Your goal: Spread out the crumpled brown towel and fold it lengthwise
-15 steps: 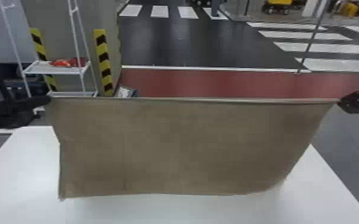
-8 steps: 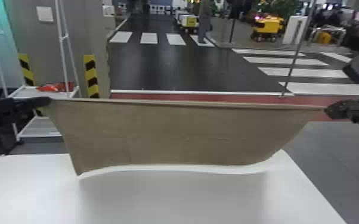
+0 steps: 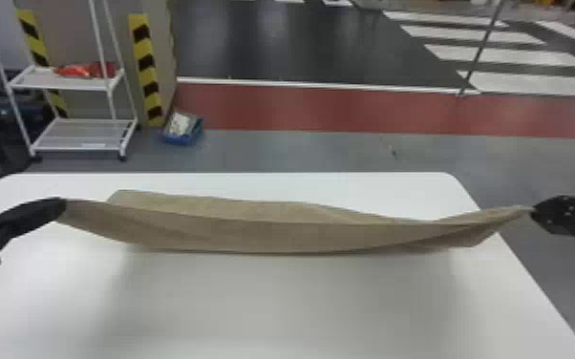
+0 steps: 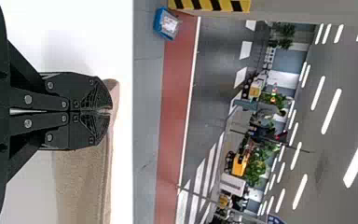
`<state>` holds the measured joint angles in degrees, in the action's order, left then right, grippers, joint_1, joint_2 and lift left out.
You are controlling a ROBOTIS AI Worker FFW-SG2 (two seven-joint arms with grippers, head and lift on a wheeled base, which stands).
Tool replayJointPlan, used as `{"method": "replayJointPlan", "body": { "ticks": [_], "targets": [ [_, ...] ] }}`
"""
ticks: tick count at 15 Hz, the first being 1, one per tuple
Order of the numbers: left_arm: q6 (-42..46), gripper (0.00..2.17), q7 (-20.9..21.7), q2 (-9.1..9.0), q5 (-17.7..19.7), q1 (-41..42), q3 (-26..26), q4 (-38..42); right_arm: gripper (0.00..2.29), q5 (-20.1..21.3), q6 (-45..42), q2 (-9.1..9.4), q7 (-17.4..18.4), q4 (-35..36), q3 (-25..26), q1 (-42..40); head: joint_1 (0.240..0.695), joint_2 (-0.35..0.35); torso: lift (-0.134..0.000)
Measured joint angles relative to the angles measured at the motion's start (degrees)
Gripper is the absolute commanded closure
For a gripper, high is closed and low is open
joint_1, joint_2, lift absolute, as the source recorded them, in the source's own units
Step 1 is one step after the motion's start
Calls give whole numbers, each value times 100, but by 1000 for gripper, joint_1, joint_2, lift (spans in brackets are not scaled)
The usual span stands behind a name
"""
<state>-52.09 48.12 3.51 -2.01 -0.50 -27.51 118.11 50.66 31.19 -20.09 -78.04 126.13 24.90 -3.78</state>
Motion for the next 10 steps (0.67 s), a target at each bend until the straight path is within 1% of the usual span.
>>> {"method": "replayJointPlan", "body": {
  "ticks": [1,3,5,8,10],
  "targets": [
    [222,1652,35,-12,48,307,-27,42,1416,-11,-278,72,0,108,117,-331,695,-122,-124],
    [658,1652,68,-36,93,819,-108,63,1416,-20,-886,236,-1,222,316,-936,695,-121,-124],
    [755,1652,203,-37,83,1036,-234,36,1416,-62,-1199,328,-1,239,435,-1223,695,-116,-124],
    [753,1652,266,-23,-87,1116,-321,23,1416,-147,-1385,371,-1,152,529,-1299,695,-101,-124],
    [678,1652,251,-26,-262,985,-243,27,1416,-152,-1384,349,-1,-142,526,-1007,695,-102,-124]
  ]
}}
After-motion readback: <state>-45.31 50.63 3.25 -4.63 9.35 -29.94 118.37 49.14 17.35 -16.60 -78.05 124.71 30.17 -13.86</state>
